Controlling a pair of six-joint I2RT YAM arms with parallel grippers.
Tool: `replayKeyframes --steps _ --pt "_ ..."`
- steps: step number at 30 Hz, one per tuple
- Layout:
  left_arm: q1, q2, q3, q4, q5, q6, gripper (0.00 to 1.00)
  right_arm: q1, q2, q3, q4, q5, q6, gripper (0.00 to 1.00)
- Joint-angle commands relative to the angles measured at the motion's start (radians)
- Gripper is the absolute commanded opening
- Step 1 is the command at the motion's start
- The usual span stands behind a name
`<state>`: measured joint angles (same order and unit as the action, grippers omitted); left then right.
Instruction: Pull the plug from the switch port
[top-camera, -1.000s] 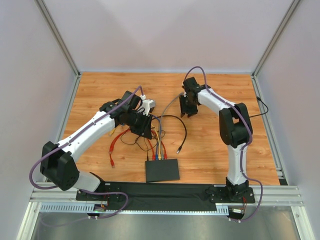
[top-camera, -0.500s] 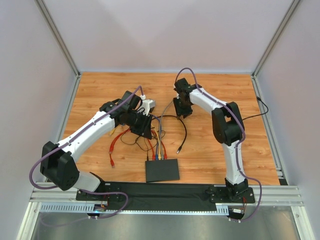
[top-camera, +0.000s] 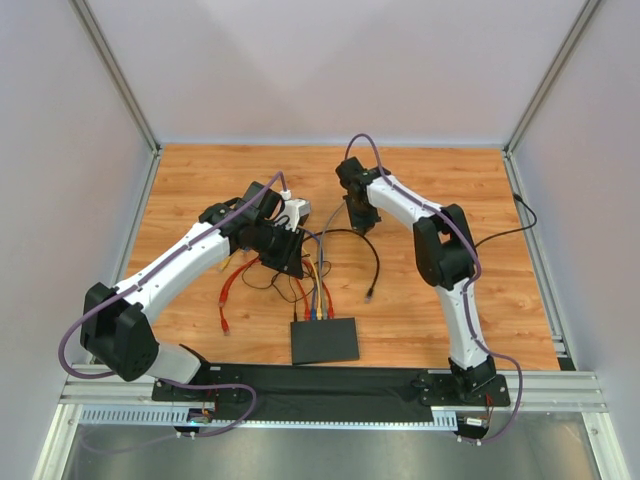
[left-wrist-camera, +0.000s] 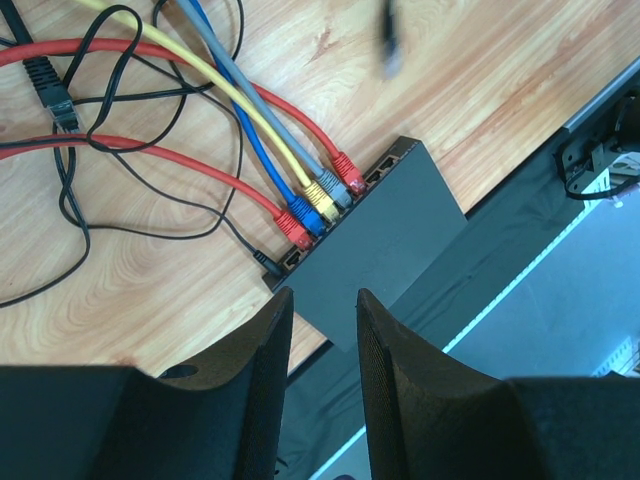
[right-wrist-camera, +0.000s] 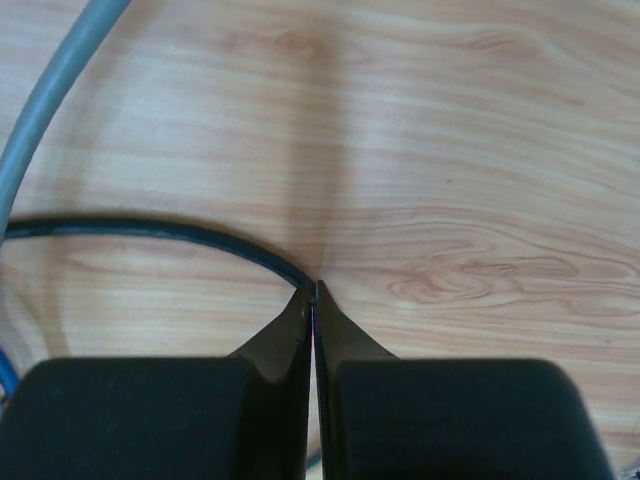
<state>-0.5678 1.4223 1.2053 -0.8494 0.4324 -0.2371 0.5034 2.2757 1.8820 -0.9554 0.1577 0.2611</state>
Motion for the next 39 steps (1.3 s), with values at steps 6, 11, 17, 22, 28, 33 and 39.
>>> replayKeyframes --steps 6,11,17,22,28,33,39 --pt "0.005 -0.029 0.023 -0.005 -0.02 -0.001 0.4 -0.161 -0.077 0.009 0.078 -0.005 0.206 0.0" --pt "0.005 -0.02 0.031 -0.002 -0.014 -0.001 0.4 -0.184 -0.088 -0.053 0.131 -0.24 0.228 0.0" --pt "0.009 -0.022 0.025 0.003 -0.015 -0.001 0.4 -0.144 -0.139 -0.066 0.097 -0.175 0.063 0.0" --pt "0.009 -0.013 0.034 0.006 -0.008 0.002 0.4 -0.128 -0.194 -0.179 0.049 -0.162 0.014 0.41" --pt "0.009 0.015 0.06 -0.008 0.014 0.019 0.4 -0.098 -0.162 -0.187 0.034 -0.095 -0.056 0.45" --pt "0.009 0.02 0.069 -0.017 0.012 0.022 0.4 -0.082 -0.128 -0.158 0.006 -0.083 -0.071 0.4" --pt "0.009 0.012 0.06 -0.017 0.006 0.021 0.4 -0.069 -0.136 -0.201 0.027 -0.089 -0.072 0.39"
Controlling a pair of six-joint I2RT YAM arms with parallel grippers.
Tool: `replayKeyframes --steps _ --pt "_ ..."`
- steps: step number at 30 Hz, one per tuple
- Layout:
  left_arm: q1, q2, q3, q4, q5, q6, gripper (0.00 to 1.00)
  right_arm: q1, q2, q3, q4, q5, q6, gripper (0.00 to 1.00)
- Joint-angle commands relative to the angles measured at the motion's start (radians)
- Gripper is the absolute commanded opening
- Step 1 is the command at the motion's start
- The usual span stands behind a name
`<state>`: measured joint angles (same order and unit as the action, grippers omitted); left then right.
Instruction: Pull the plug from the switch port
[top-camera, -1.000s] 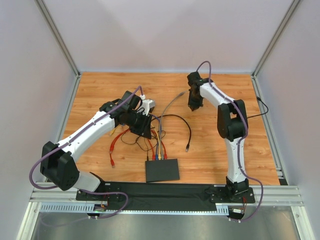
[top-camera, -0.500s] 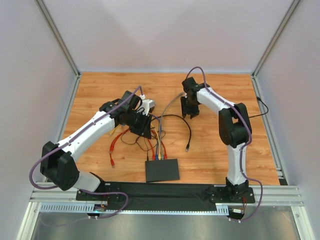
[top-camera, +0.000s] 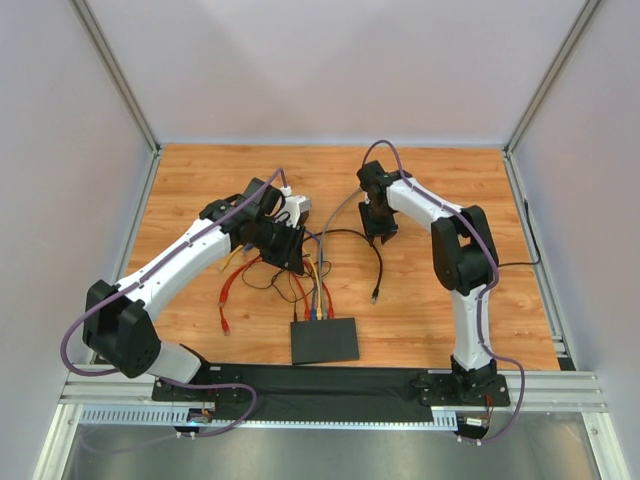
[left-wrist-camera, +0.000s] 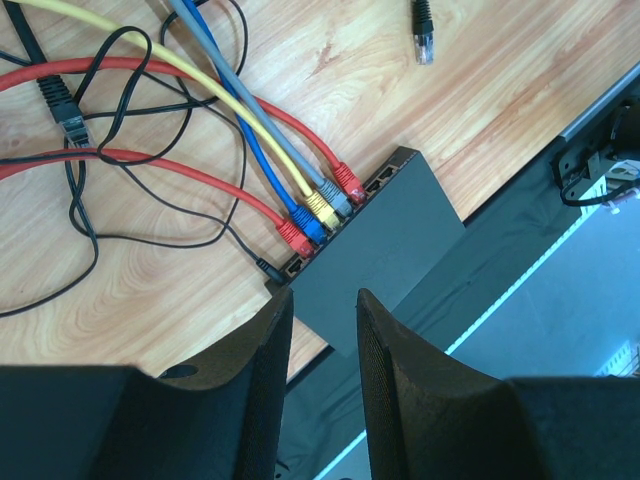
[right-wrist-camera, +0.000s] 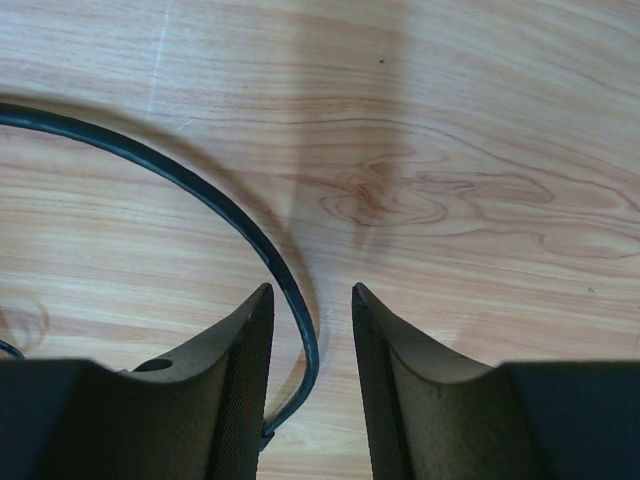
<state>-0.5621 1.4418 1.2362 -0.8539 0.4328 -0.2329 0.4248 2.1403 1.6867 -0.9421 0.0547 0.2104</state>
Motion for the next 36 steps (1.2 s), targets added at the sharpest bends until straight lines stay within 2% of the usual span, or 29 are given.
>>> replayKeyframes --steps 1,11,13,14,17,21,24,25,28,31,36 --pt "0.004 -0.008 0.029 -0.013 0.006 0.015 0.4 0.009 0.003 -0.007 0.014 0.016 -0.022 0.39" --pt "0.004 0.0 0.029 -0.007 0.012 0.012 0.4 0.029 0.044 -0.018 0.002 0.045 -0.016 0.37" --pt "0.004 0.002 0.032 -0.008 0.011 0.015 0.4 0.032 0.072 -0.012 -0.001 0.071 -0.005 0.28" --pt "0.004 0.002 0.034 -0.008 0.011 0.014 0.4 0.032 0.088 -0.01 0.002 0.085 0.006 0.16" --pt "0.004 0.002 0.037 -0.01 0.009 0.014 0.4 0.031 0.108 0.02 0.005 0.149 0.02 0.03" --pt "0.004 -0.004 0.032 -0.014 0.003 0.015 0.4 0.013 0.109 0.125 -0.014 0.226 0.105 0.0" --pt "0.004 -0.009 0.026 -0.014 0.001 0.012 0.4 -0.053 0.102 0.206 -0.021 0.138 0.246 0.0" --pt "0.004 -0.012 0.025 -0.013 0.001 0.012 0.4 -0.075 0.101 0.214 -0.012 0.034 0.282 0.0" --pt "0.004 -0.018 0.022 -0.013 -0.006 0.01 0.4 -0.129 0.087 0.212 0.041 -0.125 0.346 0.0" --pt "0.005 -0.032 0.009 -0.007 -0.014 0.009 0.4 -0.146 0.083 0.216 0.025 -0.134 0.308 0.0" --pt "0.01 -0.041 -0.003 -0.002 -0.017 0.006 0.4 -0.187 0.035 0.113 0.068 -0.17 0.322 0.0"
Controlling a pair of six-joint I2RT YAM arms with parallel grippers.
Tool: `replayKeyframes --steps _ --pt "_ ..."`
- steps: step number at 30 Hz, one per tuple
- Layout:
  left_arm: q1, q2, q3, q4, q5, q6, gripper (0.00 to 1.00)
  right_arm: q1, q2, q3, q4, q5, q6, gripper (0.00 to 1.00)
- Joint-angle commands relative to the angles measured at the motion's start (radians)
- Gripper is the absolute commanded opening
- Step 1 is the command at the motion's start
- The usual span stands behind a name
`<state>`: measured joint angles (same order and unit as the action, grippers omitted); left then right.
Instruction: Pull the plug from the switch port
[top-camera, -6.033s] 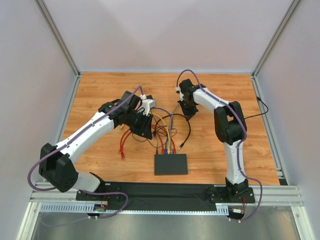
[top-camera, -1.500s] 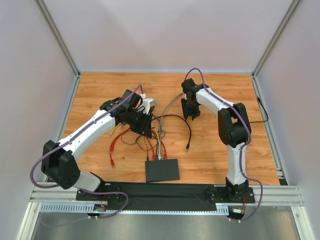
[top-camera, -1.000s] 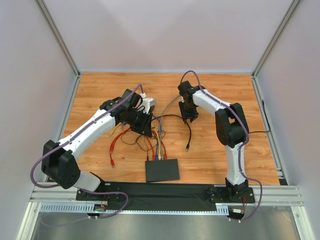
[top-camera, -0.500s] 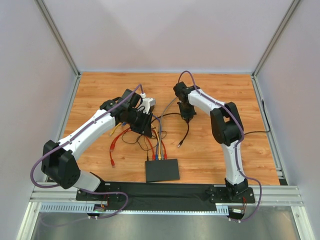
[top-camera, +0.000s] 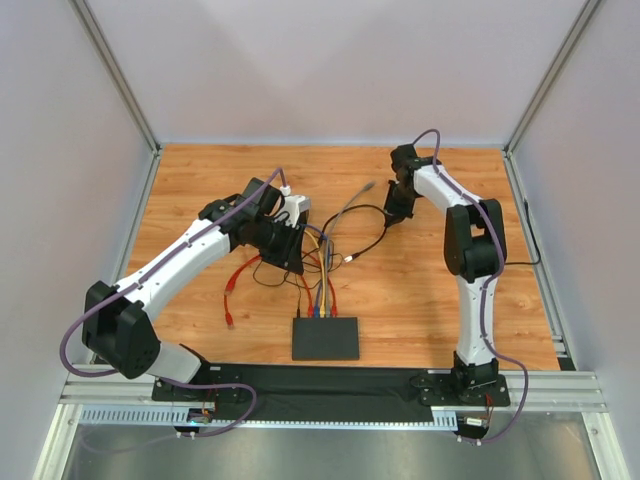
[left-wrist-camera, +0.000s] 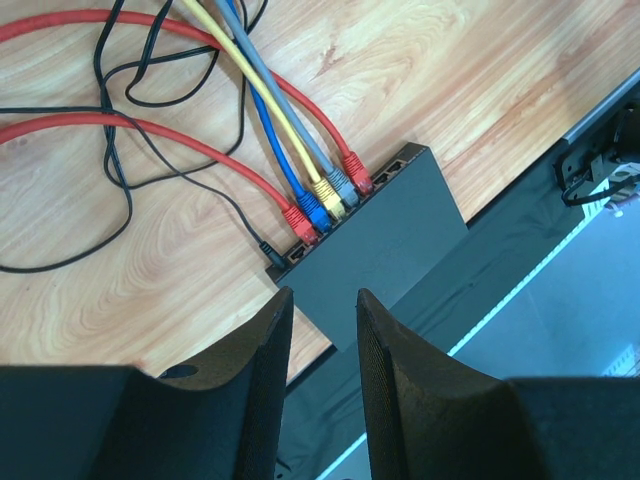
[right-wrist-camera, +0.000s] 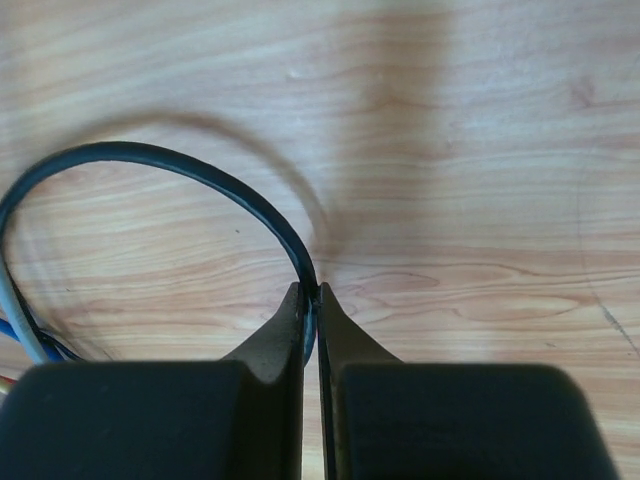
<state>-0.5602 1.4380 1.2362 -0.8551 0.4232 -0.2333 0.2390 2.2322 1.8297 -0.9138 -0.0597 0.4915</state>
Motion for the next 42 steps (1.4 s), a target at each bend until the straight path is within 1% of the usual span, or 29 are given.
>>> replayKeyframes --steps 1,3,5,6,7,9,12,13,14,15,16,17,22,27,30,31,33,34,36,37,38,39,42 --pt "0.009 -0.034 -0.001 0.001 -0.005 0.006 0.4 -0.006 -0.065 -0.038 0.044 -0.054 0.038 0.0" --pt "0.009 -0.031 0.005 -0.001 0.0 0.008 0.4 -0.021 -0.077 -0.047 0.05 -0.093 0.042 0.0" --pt "0.009 -0.03 0.006 0.001 0.0 0.008 0.4 -0.029 -0.086 -0.049 0.055 -0.202 0.054 0.0" --pt "0.009 -0.03 0.006 0.001 0.0 0.009 0.4 -0.036 -0.089 -0.058 0.064 -0.313 0.086 0.0" --pt "0.009 -0.028 0.008 -0.001 0.0 0.009 0.4 -0.032 -0.103 -0.06 0.053 -0.334 0.093 0.0" --pt "0.011 -0.03 0.006 0.001 -0.001 0.009 0.4 -0.005 -0.12 -0.053 0.027 -0.31 0.059 0.0" --pt "0.011 -0.028 0.006 0.007 0.003 0.006 0.4 0.037 -0.131 -0.063 0.01 -0.36 0.047 0.0" --pt "0.011 -0.025 0.009 0.007 0.006 0.006 0.4 0.048 -0.134 -0.057 -0.011 -0.333 0.05 0.0" --pt "0.011 -0.022 0.012 0.007 0.008 0.006 0.4 0.049 -0.143 -0.069 0.013 -0.318 0.064 0.0" --pt "0.011 -0.022 0.016 0.008 0.008 0.008 0.4 0.036 -0.155 -0.114 0.047 -0.312 0.09 0.0" --pt "0.011 -0.018 0.017 0.008 0.008 0.006 0.4 0.028 -0.163 -0.127 0.081 -0.304 0.149 0.0" --pt "0.011 -0.014 0.022 0.007 0.014 0.006 0.4 0.019 -0.164 -0.129 0.113 -0.302 0.172 0.0" --pt "0.011 -0.021 0.02 -0.002 0.011 0.009 0.4 -0.03 -0.155 -0.07 0.136 -0.257 0.255 0.0" --pt "0.011 -0.04 0.003 0.004 -0.003 0.005 0.4 -0.102 -0.135 -0.014 0.012 -0.092 0.246 0.0" --pt "0.011 -0.045 0.003 -0.002 -0.009 0.008 0.4 -0.124 -0.115 0.04 -0.085 0.038 0.178 0.0" --pt "0.011 -0.045 0.003 -0.002 -0.011 0.009 0.4 -0.125 -0.106 0.051 -0.103 0.12 0.153 0.0" --pt "0.011 -0.045 0.0 0.001 -0.012 0.009 0.4 -0.133 -0.095 0.081 -0.177 0.185 0.113 0.0" --pt "0.013 -0.042 0.0 0.002 -0.011 0.009 0.4 -0.145 -0.108 0.06 -0.184 0.16 0.12 0.0" --pt "0.013 -0.041 -0.001 0.005 -0.009 0.011 0.4 -0.203 -0.156 -0.108 -0.101 0.077 0.178 0.0" --pt "0.013 -0.037 -0.001 0.007 -0.008 0.012 0.4 -0.222 -0.207 -0.157 -0.058 0.002 0.247 0.0" --pt "0.013 -0.036 -0.004 0.011 -0.006 0.012 0.4 -0.23 -0.221 -0.191 -0.012 -0.006 0.263 0.0" --pt "0.014 -0.028 -0.003 0.011 -0.001 0.012 0.4 -0.277 -0.23 -0.216 -0.005 -0.002 0.271 0.0" --pt "0.014 -0.021 0.005 0.005 0.008 0.023 0.4 -0.337 -0.241 -0.225 -0.027 0.044 0.272 0.0"
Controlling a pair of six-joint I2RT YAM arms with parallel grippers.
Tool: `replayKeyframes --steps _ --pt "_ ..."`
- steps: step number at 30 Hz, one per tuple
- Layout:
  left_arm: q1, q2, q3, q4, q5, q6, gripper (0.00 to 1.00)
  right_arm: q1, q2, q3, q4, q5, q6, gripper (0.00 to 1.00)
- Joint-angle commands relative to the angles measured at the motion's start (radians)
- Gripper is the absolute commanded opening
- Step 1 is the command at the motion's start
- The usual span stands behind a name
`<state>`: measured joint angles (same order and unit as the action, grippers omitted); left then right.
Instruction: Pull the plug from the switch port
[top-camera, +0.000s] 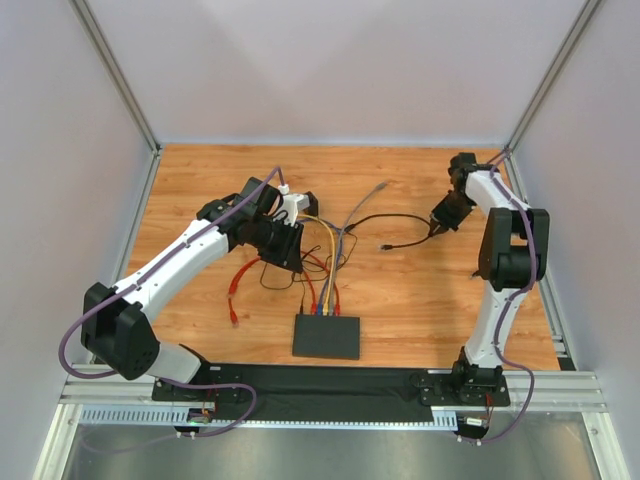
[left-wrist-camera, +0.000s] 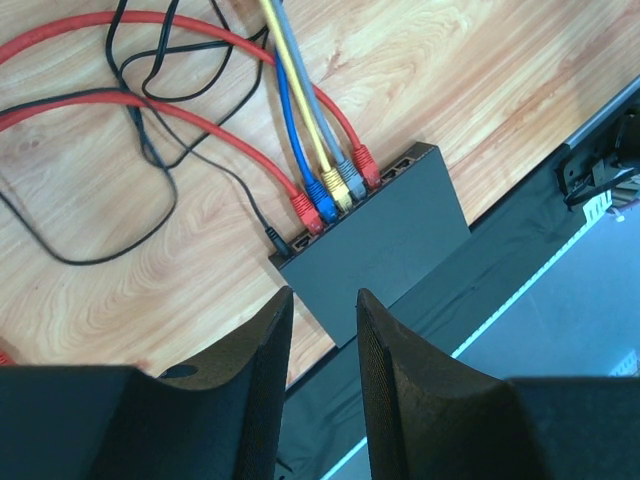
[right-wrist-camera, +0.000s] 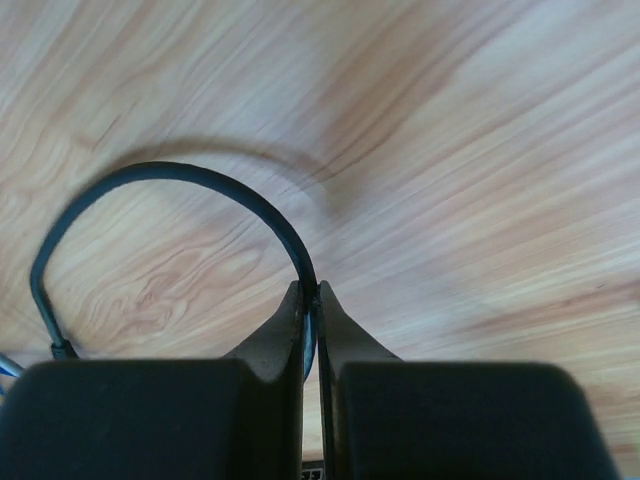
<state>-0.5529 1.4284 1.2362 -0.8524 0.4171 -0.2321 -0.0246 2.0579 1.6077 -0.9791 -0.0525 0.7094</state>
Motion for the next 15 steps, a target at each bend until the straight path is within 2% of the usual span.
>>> replayKeyframes --steps 1,6,8,9,10,11,12,14,15 --pt "0.008 -0.008 0.005 0.001 0.014 0.023 0.4 -0.092 -0.087 -0.034 0.054 -0.008 0.067 0.0" --pt "0.008 0.007 0.008 0.006 0.025 0.03 0.4 -0.107 -0.088 -0.074 0.138 -0.172 0.162 0.0" --pt "0.008 0.015 0.019 -0.002 0.029 0.033 0.4 -0.101 -0.097 -0.115 0.245 -0.246 0.214 0.0" --pt "0.008 0.02 0.022 -0.001 0.032 0.034 0.4 -0.074 -0.087 -0.089 0.249 -0.309 0.203 0.0" --pt "0.008 0.021 0.023 0.0 0.034 0.034 0.4 -0.057 -0.032 -0.045 0.162 -0.329 0.182 0.0" --pt "0.008 0.024 0.026 0.0 0.032 0.036 0.4 -0.022 -0.01 0.037 0.125 -0.342 0.135 0.0" --pt "0.008 0.026 0.028 -0.002 0.032 0.037 0.4 -0.006 -0.004 0.046 0.106 -0.348 0.133 0.0" --pt "0.01 0.027 0.029 -0.004 0.032 0.039 0.4 0.011 -0.054 -0.014 0.184 -0.378 0.182 0.0" --pt "0.01 0.027 0.029 0.001 0.032 0.037 0.4 0.017 -0.07 -0.087 0.224 -0.448 0.241 0.0"
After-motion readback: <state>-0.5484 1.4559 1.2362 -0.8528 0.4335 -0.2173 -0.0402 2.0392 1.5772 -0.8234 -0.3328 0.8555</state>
